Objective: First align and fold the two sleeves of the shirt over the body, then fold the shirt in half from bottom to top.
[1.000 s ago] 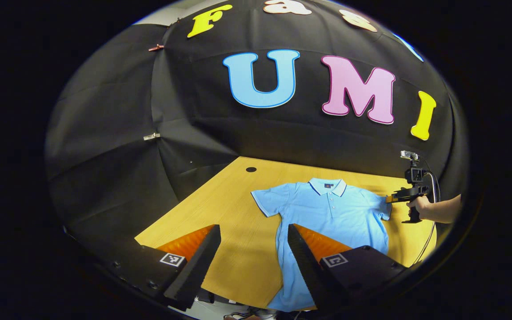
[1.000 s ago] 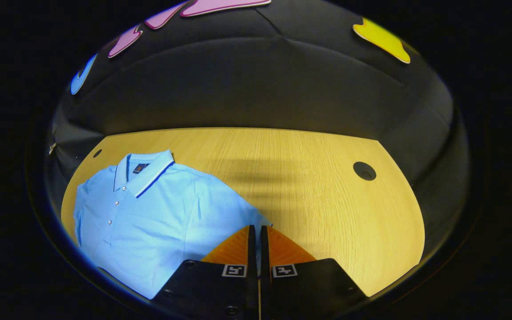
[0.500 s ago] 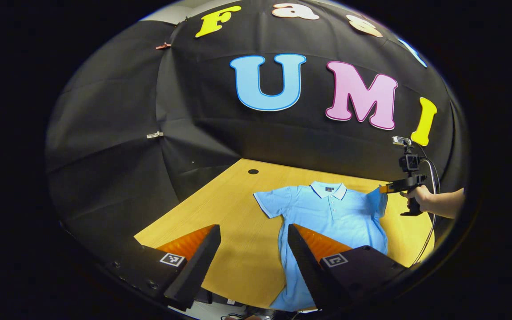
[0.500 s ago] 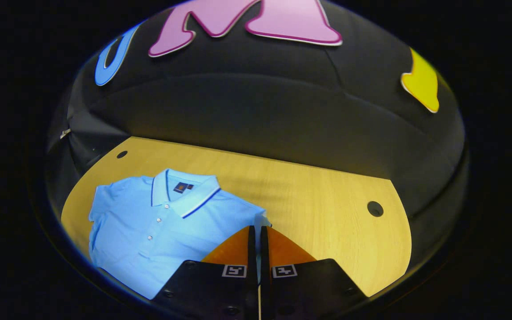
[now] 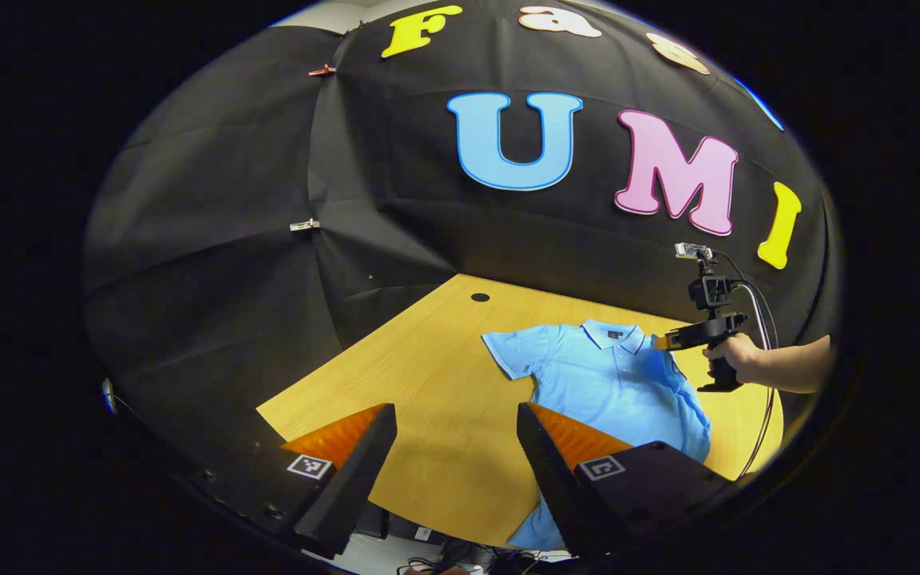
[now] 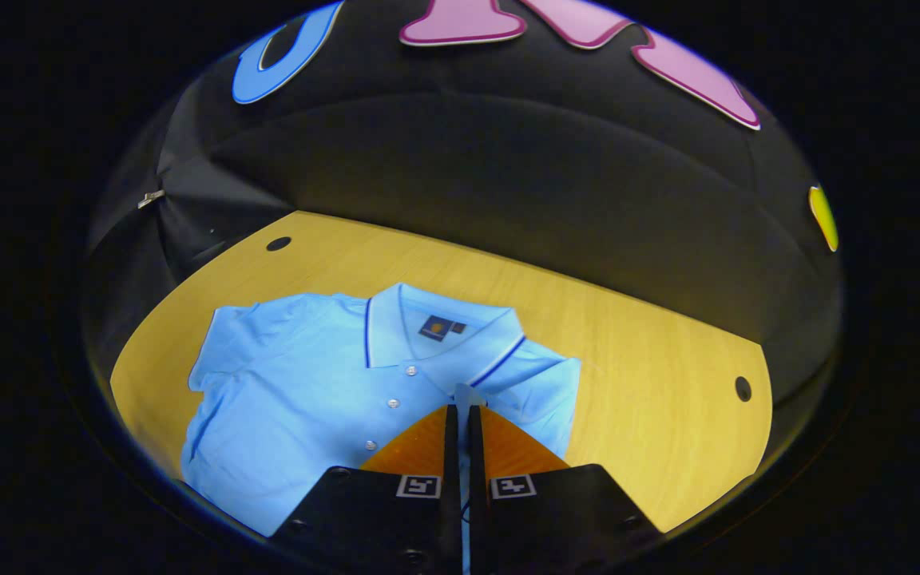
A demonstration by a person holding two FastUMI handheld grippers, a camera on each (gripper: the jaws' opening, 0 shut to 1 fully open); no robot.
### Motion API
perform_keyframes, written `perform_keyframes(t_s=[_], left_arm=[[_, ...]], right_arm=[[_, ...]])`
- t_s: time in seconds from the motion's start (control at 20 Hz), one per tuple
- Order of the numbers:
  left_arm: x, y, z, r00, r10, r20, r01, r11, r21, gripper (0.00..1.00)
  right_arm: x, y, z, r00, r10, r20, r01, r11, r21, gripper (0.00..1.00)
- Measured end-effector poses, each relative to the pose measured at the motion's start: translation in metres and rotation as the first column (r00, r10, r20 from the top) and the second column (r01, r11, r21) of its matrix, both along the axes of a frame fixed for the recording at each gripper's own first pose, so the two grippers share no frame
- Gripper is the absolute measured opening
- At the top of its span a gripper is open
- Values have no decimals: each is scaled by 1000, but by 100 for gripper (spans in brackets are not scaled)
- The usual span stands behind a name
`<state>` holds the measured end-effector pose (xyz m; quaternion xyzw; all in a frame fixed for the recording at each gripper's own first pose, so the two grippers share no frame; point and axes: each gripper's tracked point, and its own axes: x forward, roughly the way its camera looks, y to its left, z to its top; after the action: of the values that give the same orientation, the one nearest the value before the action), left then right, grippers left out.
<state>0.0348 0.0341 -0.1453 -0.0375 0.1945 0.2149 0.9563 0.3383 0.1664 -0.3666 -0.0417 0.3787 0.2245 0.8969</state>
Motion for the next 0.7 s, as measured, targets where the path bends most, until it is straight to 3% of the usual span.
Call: perform_keyframes(t_s=[0.2,0.35,0.5,0.6,0.7], left_arm=[[15,10,-4,1000,6,0,-6,1000,4,96],[41,15,-2,1000,-14,10,14,1000,20,96],[80,18,2,998,-52,36,52,998,21,96],[113,18,2,995,-89,52,89,996,2,96],[148,22,0,991,-121,57,122,993,-4,96]], right_arm=[[-25,45,-13,995,72,-65,-68,996,66,19],[-36,50,-3,994,82,-66,-75,992,105,25],[-41,32,22,997,70,-42,-63,987,145,78],[-39,4,39,999,40,1,-40,991,128,100],[-41,-22,61,999,17,48,-23,992,123,100]])
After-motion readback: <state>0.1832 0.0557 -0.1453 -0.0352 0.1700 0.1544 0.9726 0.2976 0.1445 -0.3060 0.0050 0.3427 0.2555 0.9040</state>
